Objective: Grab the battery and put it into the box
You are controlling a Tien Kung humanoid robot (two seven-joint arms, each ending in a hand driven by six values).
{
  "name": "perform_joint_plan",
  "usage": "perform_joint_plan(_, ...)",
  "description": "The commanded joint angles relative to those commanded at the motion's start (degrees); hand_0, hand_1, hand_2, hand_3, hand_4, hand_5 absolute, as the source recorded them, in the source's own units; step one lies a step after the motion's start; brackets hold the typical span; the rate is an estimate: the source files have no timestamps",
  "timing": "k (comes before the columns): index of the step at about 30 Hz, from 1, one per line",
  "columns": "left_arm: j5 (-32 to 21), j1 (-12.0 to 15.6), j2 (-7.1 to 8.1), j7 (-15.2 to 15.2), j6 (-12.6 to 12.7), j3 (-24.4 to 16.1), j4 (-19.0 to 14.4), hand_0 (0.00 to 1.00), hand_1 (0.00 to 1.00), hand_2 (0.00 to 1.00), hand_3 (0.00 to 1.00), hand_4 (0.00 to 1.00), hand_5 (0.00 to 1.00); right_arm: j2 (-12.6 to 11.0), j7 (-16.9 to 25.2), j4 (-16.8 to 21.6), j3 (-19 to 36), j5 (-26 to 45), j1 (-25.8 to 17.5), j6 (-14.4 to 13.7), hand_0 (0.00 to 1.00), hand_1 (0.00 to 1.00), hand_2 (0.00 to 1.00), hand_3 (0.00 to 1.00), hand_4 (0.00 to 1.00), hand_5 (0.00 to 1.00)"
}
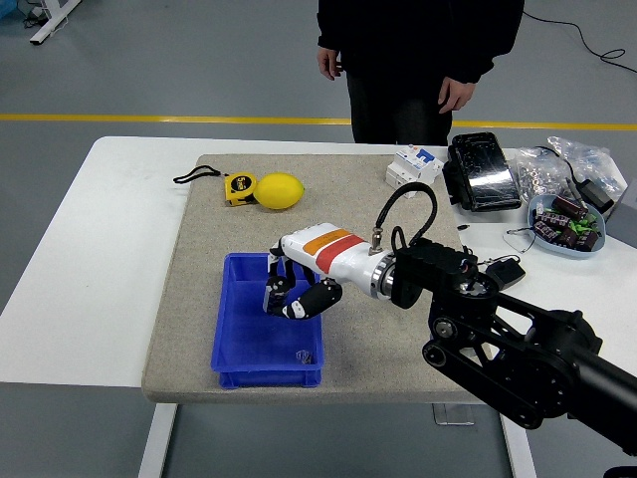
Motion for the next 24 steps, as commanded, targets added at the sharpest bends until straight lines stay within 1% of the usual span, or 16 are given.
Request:
perform_joint_plan(1, -0.1, 0.0, 0.01, 0.0, 0.0, 0.0, 0.0, 0.743, 0.693, 0.714, 0.598, 0.652, 0.553, 0.4, 0.0, -0.2, -0.2, 0.3, 0.0, 0.0, 0.068, 0.266, 0.42, 0.489, 0.822, 0.278)
perform_joint_plan(2, -0.1, 0.0, 0.03, 0.0, 0.1, 0.0, 0.0, 0.743, 0.694, 0.713, 0.598, 0.653, 0.552, 0.6, -0.1, -0.4, -0.3, 0.5, 0.1, 0.3, 0.073, 0.265, 0.572, 0.72, 0.998, 0.484)
perform_joint_plan(7, -0.2, 0.0, 0.13, 0.0, 0.2, 0.0, 0.0, 0.743, 0.694, 0.713, 0.598, 0.653, 0.552, 1.2, -0.5, -1.0, -0.7, 0.7, 0.6, 2.9, 0.073, 0.265, 0.572, 0.72, 0.998, 0.484)
perform_joint_plan(8, -0.2, 0.0, 0.12, 0.0, 0.2, 0.0, 0.0, 0.743, 0.693, 0.713, 0.598, 0.655, 0.552, 1.2, -0.5, -1.1, -0.7, 0.7, 0.6, 3.2, 0.114, 0.298, 0.695, 0.836, 0.998, 0.561)
perform_joint_plan(11, -0.3, 0.0, 0.14, 0.0, 0.2, 0.1, 0.0, 0.743, 0.693, 0.713, 0.598, 0.655, 0.552, 1.1, -0.7, -1.6, -0.6, 0.6, 0.6, 4.0, 0.114, 0.298, 0.695, 0.836, 0.998, 0.561)
perform_joint_plan(13, -0.1, 0.0, 0.16, 0.0, 0.2, 0.0, 0.0, 0.743, 0.693, 0.713, 0.598, 0.655, 0.552, 1.1, -0.7, -1.9, -0.5, 0.6, 0.5, 4.0, 0.114, 0.298, 0.695, 0.836, 0.998, 0.561)
perform_joint_plan(14, 0.0, 0.0, 0.16, 0.0, 0.2, -0.2, 0.0, 0.742, 0.693, 0.712, 0.597, 0.654, 0.55, 1.0, -0.7, -2.1, -0.3, 0.6, 0.6, 4.0, 0.131, 0.315, 0.718, 0.85, 0.998, 0.574)
perform_joint_plan(19, 0.3, -0.1, 0.15, 0.0, 0.2, -0.4, 0.0, 0.742, 0.693, 0.712, 0.597, 0.654, 0.55, 0.7, -0.4, -2.3, 0.8, 0.5, 0.8, 3.7, 0.131, 0.315, 0.718, 0.85, 0.998, 0.574)
perform_joint_plan(23, 0.4, -0.2, 0.14, 0.0, 0.3, -0.5, 0.0, 0.742, 0.694, 0.712, 0.597, 0.654, 0.549, -0.5, 0.0, -1.7, 3.2, 0.3, 1.2, 2.5, 0.129, 0.317, 0.708, 0.84, 0.998, 0.583)
perform_joint_plan(24, 0.4, -0.1, 0.14, 0.0, 0.3, -0.7, 0.0, 0.742, 0.694, 0.712, 0.597, 0.654, 0.549, -1.2, 0.1, -1.6, 4.2, 0.2, 1.1, 2.2, 0.129, 0.317, 0.708, 0.84, 0.998, 0.583)
